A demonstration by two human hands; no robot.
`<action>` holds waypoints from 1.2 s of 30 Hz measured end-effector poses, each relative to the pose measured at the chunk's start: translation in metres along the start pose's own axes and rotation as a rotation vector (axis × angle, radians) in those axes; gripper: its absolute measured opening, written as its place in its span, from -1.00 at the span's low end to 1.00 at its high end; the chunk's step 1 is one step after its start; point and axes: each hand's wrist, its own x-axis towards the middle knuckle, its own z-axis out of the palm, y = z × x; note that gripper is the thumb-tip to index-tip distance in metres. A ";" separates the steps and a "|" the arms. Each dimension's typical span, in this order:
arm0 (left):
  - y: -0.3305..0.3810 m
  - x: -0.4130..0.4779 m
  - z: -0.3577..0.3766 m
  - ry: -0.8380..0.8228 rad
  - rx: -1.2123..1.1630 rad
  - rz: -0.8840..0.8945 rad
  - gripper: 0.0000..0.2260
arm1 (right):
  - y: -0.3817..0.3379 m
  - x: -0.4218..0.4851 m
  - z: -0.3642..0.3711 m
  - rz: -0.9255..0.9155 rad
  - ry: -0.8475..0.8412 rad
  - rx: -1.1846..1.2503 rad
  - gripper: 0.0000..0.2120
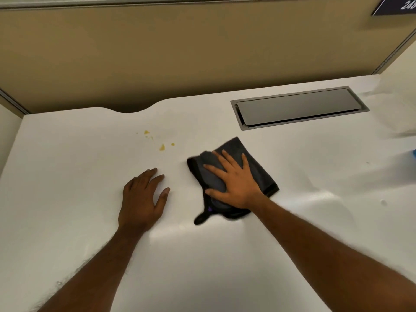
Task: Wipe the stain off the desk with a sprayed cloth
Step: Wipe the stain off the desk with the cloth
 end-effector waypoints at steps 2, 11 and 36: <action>-0.001 0.000 0.000 -0.008 -0.003 -0.001 -0.53 | 0.015 -0.035 0.001 0.115 0.052 0.010 -0.34; 0.001 -0.002 0.000 0.010 -0.033 -0.015 -0.51 | 0.064 0.005 -0.019 0.663 0.009 -0.006 -0.25; -0.100 -0.002 -0.040 -0.024 0.095 -0.140 -0.40 | -0.054 0.108 0.004 0.063 0.067 0.181 -0.48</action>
